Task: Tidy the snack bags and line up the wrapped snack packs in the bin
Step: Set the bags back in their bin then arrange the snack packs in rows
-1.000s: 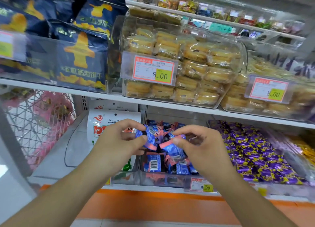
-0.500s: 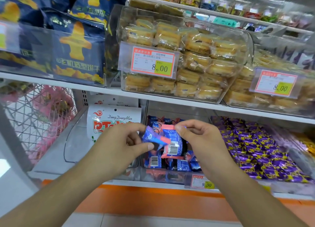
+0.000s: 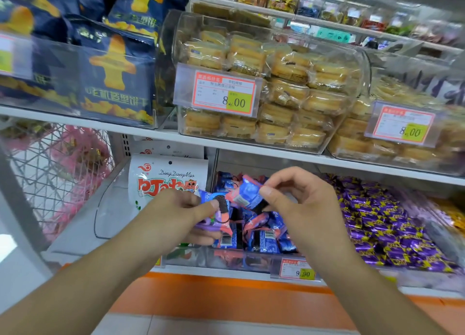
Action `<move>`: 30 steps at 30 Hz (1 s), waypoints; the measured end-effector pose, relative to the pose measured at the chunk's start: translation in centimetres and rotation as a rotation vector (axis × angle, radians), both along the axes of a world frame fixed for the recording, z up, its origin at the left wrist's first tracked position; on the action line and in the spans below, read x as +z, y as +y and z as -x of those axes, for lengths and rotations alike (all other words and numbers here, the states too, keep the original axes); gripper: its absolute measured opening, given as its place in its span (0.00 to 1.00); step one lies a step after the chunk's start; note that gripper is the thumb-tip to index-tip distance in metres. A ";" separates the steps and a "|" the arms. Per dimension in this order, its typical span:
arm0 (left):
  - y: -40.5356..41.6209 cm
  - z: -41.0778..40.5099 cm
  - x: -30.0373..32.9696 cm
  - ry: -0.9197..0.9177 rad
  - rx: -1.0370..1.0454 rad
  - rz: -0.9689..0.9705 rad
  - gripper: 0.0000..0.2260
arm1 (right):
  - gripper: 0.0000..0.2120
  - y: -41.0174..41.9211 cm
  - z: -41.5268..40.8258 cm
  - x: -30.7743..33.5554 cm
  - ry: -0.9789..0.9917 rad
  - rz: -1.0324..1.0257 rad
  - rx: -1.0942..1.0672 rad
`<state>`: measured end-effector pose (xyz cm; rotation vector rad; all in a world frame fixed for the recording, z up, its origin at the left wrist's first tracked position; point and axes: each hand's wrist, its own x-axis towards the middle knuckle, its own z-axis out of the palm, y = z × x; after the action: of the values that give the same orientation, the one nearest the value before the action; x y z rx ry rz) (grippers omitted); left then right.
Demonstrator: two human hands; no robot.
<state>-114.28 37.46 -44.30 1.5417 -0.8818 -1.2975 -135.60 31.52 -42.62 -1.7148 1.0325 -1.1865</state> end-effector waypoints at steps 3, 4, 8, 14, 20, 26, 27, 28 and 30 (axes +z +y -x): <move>-0.2 0.3 0.1 0.230 0.009 -0.012 0.13 | 0.08 0.8 -0.6 -0.4 0.174 0.251 0.133; -0.3 0.4 0.1 0.284 0.019 -0.007 0.14 | 0.07 0.8 -0.8 -0.7 0.237 0.340 0.177; -0.4 0.4 -0.2 0.316 0.014 0.042 0.21 | 0.06 0.9 -1.1 -1.6 0.373 0.450 0.229; -0.5 -0.3 -1.2 0.257 0.081 0.067 0.29 | 0.09 0.7 -0.6 -1.4 0.267 0.197 0.188; -0.3 0.2 -1.2 0.167 0.015 0.088 0.25 | 0.22 0.1 -0.5 -1.8 0.126 -0.060 0.247; -0.3 0.2 -0.9 0.195 -0.046 0.105 0.20 | 0.19 -0.1 -0.6 -1.8 0.226 -0.094 0.242; -0.3 0.2 -0.9 0.257 -0.034 0.119 0.19 | 0.18 -0.2 -0.5 -1.8 0.207 -0.114 0.223; -0.4 0.2 -0.8 0.296 -0.022 0.126 0.20 | 0.17 -0.2 -0.4 -1.8 0.180 -0.140 0.213; -0.4 0.1 -0.7 0.309 -0.003 0.133 0.20 | 0.17 -0.3 -0.1 -1.6 0.091 -0.201 0.213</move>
<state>-114.40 37.09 -45.00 1.1977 -0.7556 -1.4040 -135.48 31.22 -44.23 -1.6842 0.9608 -0.8477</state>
